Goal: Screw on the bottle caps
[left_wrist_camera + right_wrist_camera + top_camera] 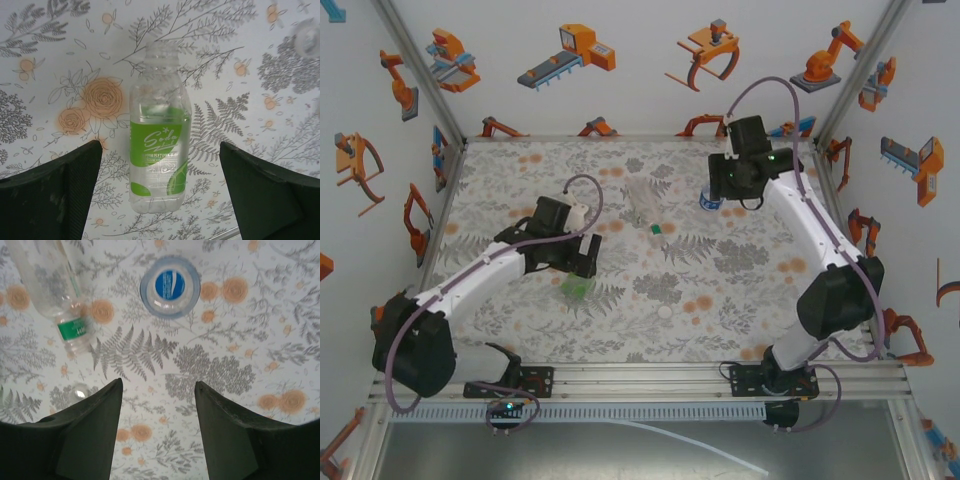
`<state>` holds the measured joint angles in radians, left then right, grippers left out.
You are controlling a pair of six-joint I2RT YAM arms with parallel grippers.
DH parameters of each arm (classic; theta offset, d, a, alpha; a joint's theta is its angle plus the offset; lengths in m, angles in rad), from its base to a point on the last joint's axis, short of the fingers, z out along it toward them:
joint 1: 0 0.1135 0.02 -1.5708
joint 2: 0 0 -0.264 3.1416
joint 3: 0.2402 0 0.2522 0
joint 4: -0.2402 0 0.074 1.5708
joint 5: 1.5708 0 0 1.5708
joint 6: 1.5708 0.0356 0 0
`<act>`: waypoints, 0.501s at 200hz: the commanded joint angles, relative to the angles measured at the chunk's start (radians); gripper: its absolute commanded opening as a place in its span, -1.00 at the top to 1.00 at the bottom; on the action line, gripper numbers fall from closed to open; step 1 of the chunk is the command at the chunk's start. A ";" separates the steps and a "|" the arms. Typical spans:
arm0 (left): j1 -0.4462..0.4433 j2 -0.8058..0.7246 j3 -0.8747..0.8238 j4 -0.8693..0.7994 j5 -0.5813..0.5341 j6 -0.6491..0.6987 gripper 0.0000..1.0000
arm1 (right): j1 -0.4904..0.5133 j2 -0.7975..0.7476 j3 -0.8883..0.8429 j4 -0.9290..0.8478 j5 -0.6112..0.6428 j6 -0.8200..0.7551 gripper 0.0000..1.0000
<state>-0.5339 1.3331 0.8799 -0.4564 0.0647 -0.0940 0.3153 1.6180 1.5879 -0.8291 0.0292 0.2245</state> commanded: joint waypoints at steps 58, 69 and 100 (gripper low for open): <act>-0.071 0.192 0.057 -0.070 -0.112 -0.037 -0.72 | -0.003 -0.168 -0.216 -0.001 -0.098 0.068 -0.10; -0.074 0.214 0.071 -0.082 -0.130 -0.055 -0.68 | -0.002 -0.187 -0.238 -0.001 -0.100 0.074 -0.10; -0.078 0.240 0.080 -0.076 -0.129 -0.134 -0.66 | -0.002 -0.231 -0.292 0.001 -0.103 0.087 -0.10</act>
<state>-0.6037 1.5654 0.9337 -0.5064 -0.0532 -0.1452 0.3153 1.4300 1.3277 -0.8295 -0.0566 0.2836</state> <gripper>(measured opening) 0.842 0.551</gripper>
